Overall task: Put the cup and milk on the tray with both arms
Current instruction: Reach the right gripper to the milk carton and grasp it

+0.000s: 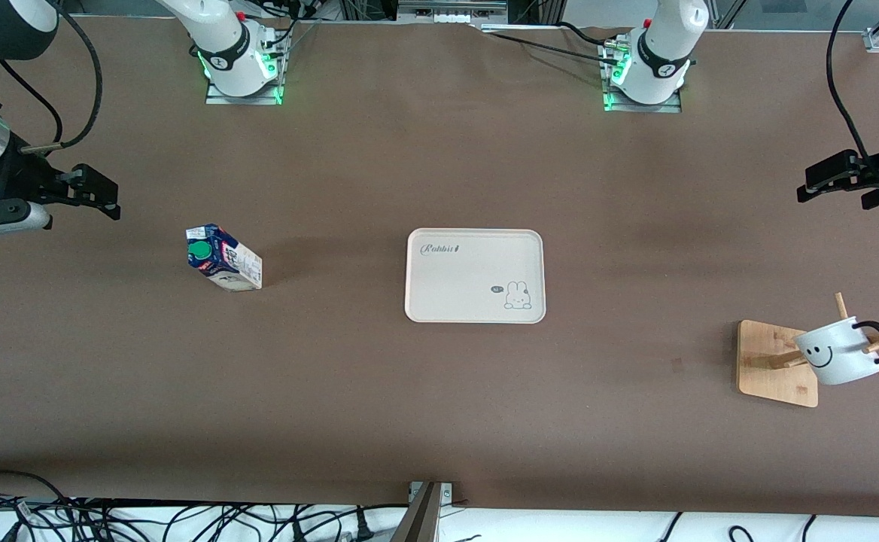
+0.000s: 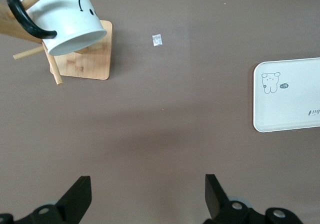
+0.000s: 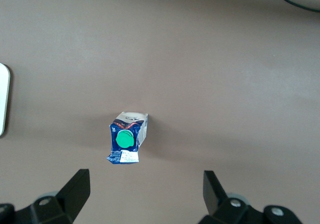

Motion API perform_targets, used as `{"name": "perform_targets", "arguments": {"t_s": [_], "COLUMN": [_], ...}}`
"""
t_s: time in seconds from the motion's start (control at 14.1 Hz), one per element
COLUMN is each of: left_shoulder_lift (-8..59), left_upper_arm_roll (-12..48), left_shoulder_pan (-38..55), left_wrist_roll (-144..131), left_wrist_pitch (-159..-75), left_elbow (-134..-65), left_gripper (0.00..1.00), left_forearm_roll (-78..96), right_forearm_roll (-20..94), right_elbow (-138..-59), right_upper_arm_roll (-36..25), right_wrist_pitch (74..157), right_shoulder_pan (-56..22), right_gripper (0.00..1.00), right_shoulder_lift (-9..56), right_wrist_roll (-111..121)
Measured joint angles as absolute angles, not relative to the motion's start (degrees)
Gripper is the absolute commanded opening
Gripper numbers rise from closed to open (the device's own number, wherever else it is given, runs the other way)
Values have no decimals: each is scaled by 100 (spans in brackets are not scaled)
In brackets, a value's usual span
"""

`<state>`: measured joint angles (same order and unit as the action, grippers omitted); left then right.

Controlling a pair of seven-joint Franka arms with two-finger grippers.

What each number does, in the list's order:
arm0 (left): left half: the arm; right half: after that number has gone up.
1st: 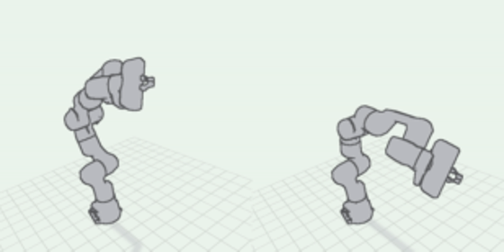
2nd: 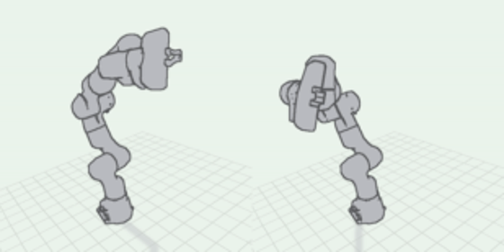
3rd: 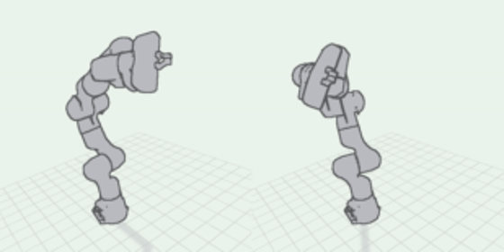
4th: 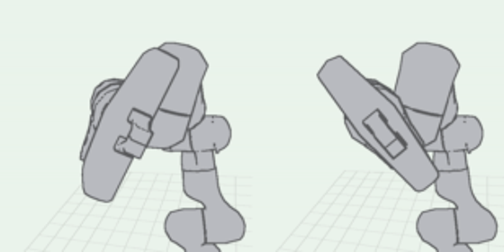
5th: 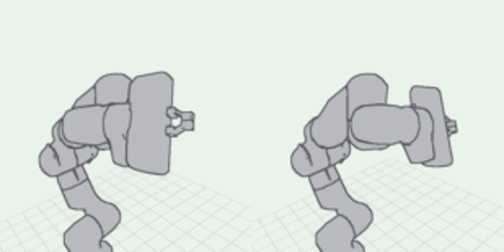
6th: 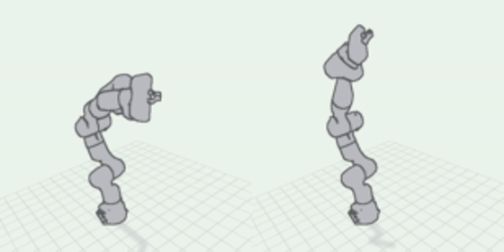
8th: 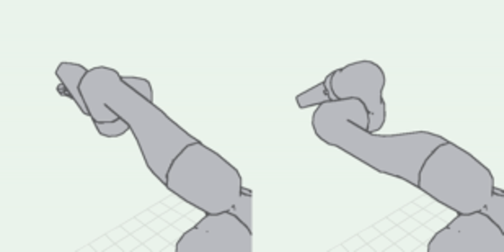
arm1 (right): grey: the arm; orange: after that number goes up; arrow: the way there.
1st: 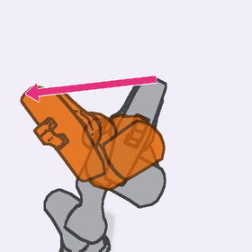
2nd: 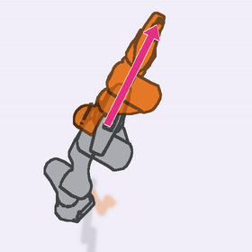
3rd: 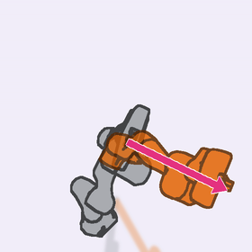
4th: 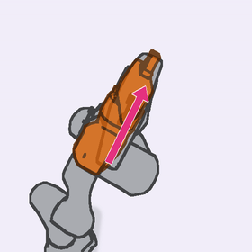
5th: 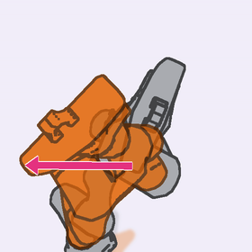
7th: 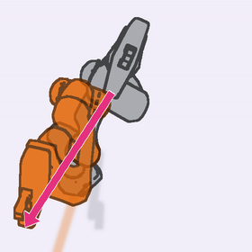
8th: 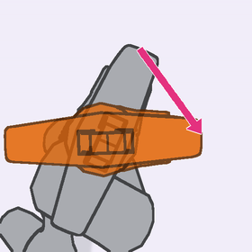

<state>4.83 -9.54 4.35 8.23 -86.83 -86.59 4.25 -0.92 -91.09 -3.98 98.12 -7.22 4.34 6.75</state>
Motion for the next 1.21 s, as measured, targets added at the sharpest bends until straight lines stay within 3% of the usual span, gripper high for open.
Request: {"name": "perform_targets", "arguments": {"t_s": [0.71,1.0,1.21], "left_shoulder_lift": [487,561,899], "left_upper_arm_roll": [-950,-922,-914], "left_shoulder_pan": [436,479,488], "left_wrist_roll": [788,787,759], "left_wrist_pitch": [-8675,-8540,-8597], "left_elbow": [-8660,-8676,-8670], "left_gripper": [100,100,100], "left_forearm_roll": [425,425,360], "right_forearm_roll": [-37,-6,-4], "right_elbow": [-9122,-9297,-9808], "right_upper_arm_roll": [-396,-336,-321], "right_wrist_pitch": [9876,10080,10835], "right_shoulder_pan": [-714,-853,-1033], "right_gripper": [100,100,100], "right_shoulder_lift": [550,1275,1643], "right_wrist_roll": [675,680,539]}}
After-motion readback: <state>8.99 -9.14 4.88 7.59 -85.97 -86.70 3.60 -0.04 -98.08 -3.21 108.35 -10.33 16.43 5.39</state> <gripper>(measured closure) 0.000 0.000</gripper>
